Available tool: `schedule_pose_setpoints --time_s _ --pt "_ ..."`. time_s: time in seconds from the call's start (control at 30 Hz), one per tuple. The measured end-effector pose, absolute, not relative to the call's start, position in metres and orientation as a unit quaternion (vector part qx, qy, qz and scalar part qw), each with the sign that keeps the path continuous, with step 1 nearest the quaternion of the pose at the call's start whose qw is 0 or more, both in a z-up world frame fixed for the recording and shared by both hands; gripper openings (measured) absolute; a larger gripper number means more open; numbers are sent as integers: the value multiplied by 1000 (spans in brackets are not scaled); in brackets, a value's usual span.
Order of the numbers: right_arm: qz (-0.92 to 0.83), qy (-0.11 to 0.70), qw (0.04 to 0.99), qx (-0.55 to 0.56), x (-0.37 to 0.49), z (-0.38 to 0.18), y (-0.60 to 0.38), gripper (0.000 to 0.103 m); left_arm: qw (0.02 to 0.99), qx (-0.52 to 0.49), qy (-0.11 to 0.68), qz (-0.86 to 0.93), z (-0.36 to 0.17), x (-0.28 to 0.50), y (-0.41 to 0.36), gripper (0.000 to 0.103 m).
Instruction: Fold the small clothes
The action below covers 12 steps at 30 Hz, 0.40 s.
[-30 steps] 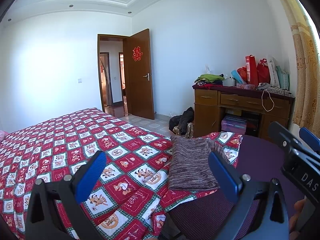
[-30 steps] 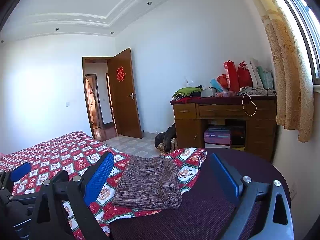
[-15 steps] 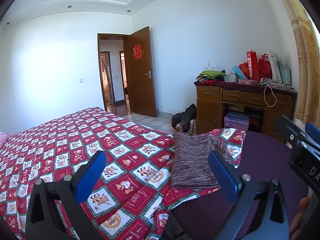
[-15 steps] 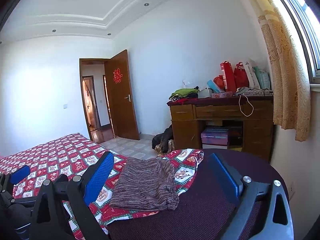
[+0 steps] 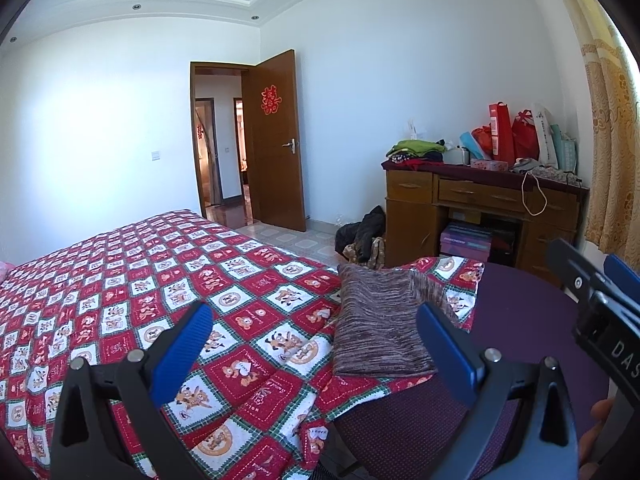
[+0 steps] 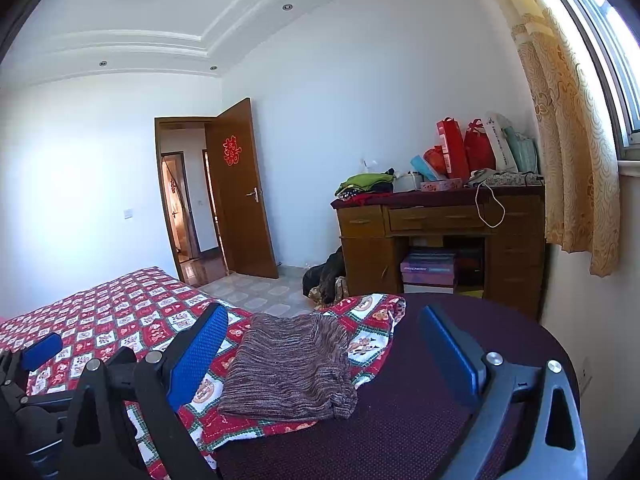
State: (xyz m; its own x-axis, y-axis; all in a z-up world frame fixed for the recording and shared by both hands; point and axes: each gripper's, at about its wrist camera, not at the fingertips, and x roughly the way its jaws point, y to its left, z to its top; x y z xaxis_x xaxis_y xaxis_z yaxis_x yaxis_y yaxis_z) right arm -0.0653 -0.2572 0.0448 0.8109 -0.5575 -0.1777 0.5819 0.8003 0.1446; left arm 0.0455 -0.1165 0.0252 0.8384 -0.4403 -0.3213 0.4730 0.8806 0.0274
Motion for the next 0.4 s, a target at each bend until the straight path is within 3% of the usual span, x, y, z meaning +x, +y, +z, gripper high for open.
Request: schedule_pose_setpoints --time_s 0.4 --pt "-303 78 944 105 -60 39 -263 97 950 33 176 -255 22 58 -111 103"
